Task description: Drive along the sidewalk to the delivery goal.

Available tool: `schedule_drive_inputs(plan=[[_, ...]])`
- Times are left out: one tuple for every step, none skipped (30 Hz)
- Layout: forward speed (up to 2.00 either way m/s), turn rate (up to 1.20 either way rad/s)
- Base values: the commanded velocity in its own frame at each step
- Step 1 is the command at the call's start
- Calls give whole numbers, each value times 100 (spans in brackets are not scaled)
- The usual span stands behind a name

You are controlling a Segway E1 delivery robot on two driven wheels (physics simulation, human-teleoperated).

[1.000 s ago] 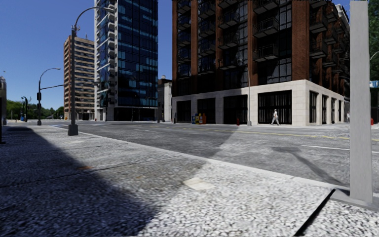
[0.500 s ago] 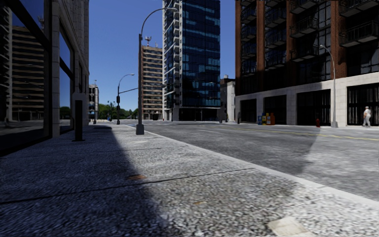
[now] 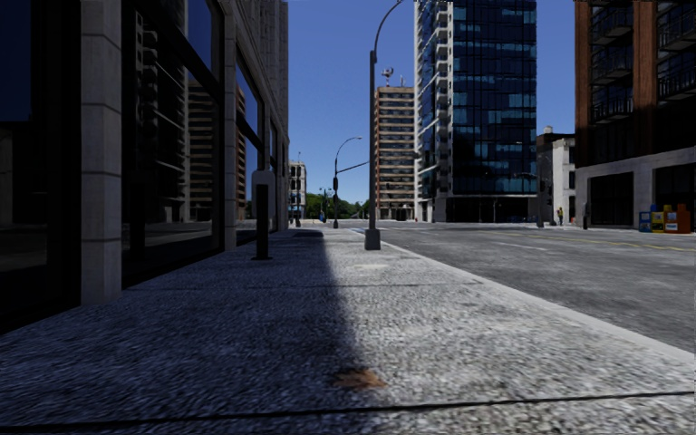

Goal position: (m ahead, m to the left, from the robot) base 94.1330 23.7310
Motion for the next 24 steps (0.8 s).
schedule_drive_inputs(plan=[[197,0],[197,0],[197,0],[197,0],[197,0],[197,0],[197,0],[197,0],[197,0],[197,0],[197,0],[197,0],[197,0],[197,0],[197,0],[197,0],[197,0],[196,0],[196,0],[195,0],[195,0],[195,0],[195,0],[195,0]])
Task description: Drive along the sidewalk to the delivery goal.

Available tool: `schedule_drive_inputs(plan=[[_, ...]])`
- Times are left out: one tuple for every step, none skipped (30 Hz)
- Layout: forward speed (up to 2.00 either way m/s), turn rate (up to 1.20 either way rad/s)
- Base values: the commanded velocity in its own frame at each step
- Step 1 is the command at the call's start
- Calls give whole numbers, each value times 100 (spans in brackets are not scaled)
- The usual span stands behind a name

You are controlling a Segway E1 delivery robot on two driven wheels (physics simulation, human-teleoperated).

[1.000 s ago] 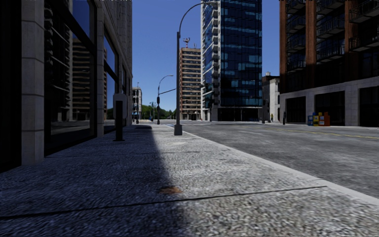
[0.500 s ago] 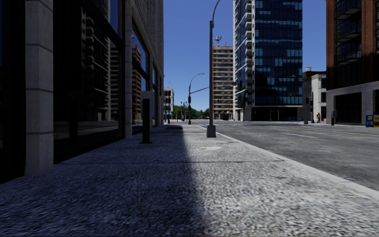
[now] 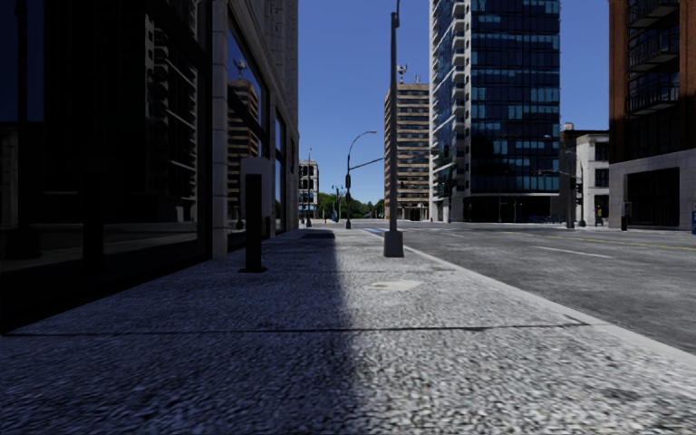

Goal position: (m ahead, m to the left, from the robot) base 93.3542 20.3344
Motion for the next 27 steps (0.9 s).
schedule_drive_inputs(plan=[[195,0],[195,0],[195,0],[195,0],[195,0],[195,0],[195,0],[195,0],[195,0],[195,0],[197,0],[200,0],[200,0],[200,0],[200,0],[200,0],[200,0],[200,0],[200,0],[200,0],[200,0],[200,0],[200,0],[200,0],[200,0],[200,0],[200,0]])
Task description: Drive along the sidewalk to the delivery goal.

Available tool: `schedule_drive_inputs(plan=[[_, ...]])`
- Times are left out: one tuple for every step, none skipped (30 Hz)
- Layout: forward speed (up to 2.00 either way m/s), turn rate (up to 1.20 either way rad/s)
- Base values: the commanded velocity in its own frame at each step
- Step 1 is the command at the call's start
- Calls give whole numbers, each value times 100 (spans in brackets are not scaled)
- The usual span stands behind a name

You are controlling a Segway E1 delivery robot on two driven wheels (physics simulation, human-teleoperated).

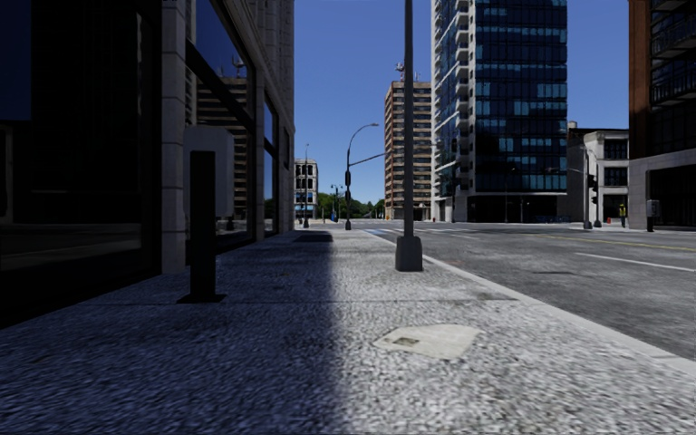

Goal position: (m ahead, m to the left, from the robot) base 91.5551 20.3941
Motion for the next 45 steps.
schedule_drive_inputs(plan=[[200,0],[200,0],[200,0],[200,0],[200,0],[200,0],[200,0],[200,0],[200,0],[200,2],[200,7],[200,7],[200,9],[200,9],[200,9],[200,11],[200,21],[200,21],[200,26],[200,27],[200,27],[200,27],[200,27],[200,27],[200,27],[200,27],[200,27],[200,27],[200,27],[200,27],[200,28],[200,28],[200,15],[200,0],[200,0],[200,0],[200,0],[200,0],[200,0],[199,0],[199,0],[200,0],[200,0],[200,11],[200,24]])
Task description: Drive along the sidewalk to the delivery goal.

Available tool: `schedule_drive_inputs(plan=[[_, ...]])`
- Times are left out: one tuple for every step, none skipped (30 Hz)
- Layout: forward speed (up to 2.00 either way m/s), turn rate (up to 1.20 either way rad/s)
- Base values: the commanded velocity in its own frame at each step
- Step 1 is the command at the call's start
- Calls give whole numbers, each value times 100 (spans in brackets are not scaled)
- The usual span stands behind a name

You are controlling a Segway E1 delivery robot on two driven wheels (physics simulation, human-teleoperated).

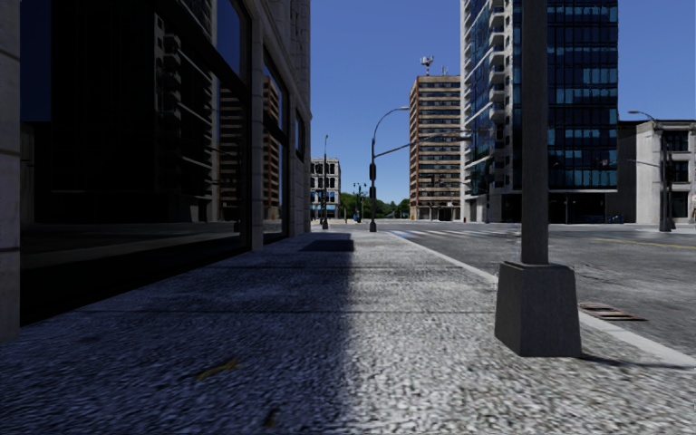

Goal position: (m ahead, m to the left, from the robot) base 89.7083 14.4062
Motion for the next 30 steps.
schedule_drive_inputs(plan=[[200,28],[200,30],[200,30],[200,30],[200,30],[200,30],[200,30],[200,30],[200,27],[200,25],[200,4],[200,4],[200,0],[200,0],[200,0],[200,0],[200,0],[200,0],[200,0],[200,0],[200,0],[200,0],[200,0],[200,0],[200,0],[200,0],[200,0],[200,0],[200,0],[200,0]])
